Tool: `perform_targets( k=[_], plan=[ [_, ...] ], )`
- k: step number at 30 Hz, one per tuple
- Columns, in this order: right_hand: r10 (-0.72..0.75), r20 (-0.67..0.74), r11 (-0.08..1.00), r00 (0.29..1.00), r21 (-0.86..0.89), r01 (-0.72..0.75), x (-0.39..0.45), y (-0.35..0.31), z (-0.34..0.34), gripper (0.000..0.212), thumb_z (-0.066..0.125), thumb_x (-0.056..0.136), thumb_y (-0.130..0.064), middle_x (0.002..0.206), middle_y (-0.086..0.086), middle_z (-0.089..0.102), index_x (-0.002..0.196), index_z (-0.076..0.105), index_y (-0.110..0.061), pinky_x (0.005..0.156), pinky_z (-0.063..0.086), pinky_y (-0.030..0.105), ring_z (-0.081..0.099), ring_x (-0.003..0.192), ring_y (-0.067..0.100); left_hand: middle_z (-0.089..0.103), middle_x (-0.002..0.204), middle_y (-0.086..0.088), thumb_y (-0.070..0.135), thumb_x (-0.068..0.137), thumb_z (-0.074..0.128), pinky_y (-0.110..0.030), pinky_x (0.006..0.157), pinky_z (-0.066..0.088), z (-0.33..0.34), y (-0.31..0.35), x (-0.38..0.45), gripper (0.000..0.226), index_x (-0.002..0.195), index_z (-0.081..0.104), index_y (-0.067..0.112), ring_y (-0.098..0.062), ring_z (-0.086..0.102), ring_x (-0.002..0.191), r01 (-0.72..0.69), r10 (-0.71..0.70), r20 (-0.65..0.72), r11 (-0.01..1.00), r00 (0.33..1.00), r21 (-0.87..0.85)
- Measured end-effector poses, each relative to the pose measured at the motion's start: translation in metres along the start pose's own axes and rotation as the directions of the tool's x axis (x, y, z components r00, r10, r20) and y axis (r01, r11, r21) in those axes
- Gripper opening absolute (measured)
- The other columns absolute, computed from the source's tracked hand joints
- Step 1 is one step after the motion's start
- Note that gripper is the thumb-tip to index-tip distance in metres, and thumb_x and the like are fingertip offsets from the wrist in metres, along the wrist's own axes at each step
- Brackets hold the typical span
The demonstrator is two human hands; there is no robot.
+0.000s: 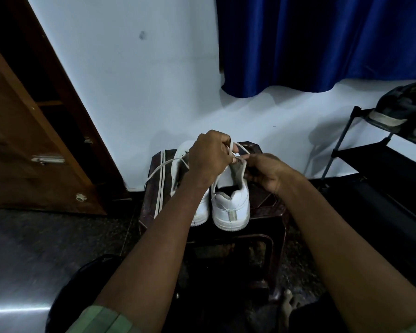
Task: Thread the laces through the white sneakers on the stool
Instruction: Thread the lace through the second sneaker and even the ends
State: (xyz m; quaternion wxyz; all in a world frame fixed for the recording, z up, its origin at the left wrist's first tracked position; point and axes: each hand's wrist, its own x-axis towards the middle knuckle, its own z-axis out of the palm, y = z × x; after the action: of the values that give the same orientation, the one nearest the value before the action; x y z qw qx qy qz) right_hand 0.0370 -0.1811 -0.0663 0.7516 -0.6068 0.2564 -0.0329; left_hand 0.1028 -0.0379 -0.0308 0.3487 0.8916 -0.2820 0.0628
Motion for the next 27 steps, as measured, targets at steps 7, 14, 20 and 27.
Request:
perform_targets(
  k=[7,14,20,27],
  plan=[
    [-0.03,-0.105,0.996,0.994,0.075,0.038,-0.014,0.0,0.02,0.019,0.064,0.084,-0.003,0.057,0.004,0.065,0.07,0.069,-0.013,0.048,0.045,0.021,0.058,0.046,0.015,0.077,0.073,0.003,0.007,0.076,0.088,-0.027,0.071,0.058,-0.011,-0.011,0.004,0.019,0.088,0.082,0.02,-0.01,0.07,0.067,0.21,-0.151,0.156,0.836,0.976,-0.507],
    [0.022,-0.216,0.894,0.976,0.44,0.078,-0.009,-0.011,0.006,0.03,0.036,0.097,-0.006,0.072,0.011,0.073,0.082,0.062,-0.003,0.066,0.057,0.034,0.067,0.067,0.026,0.079,0.093,-0.002,0.01,0.094,0.07,-0.022,0.07,0.05,-0.037,0.002,0.008,0.011,0.099,0.073,0.019,-0.016,0.076,0.086,0.363,-0.281,0.264,0.404,0.923,-0.839],
    [-0.04,-0.209,0.912,0.977,0.393,0.121,-0.01,-0.016,-0.013,0.024,0.042,0.089,-0.008,0.052,-0.003,0.03,0.068,0.04,-0.019,0.043,0.027,0.021,0.023,0.039,0.013,0.078,0.094,0.001,0.014,0.097,0.064,-0.024,0.069,0.048,-0.042,0.0,0.011,0.012,0.103,0.064,0.024,-0.016,0.076,0.087,0.353,-0.276,0.293,0.202,0.915,-0.914],
    [-0.331,0.122,0.715,0.936,-0.614,0.334,-0.026,-0.021,-0.018,0.008,0.076,0.087,-0.007,0.071,-0.003,0.076,0.084,0.083,-0.01,0.057,0.047,0.014,0.064,0.06,0.001,0.081,0.103,-0.004,0.019,0.101,0.062,-0.022,0.067,0.05,-0.049,0.003,0.018,0.005,0.103,0.062,0.023,-0.014,0.075,0.089,0.188,-0.272,0.086,0.374,0.959,-0.908]
  ],
)
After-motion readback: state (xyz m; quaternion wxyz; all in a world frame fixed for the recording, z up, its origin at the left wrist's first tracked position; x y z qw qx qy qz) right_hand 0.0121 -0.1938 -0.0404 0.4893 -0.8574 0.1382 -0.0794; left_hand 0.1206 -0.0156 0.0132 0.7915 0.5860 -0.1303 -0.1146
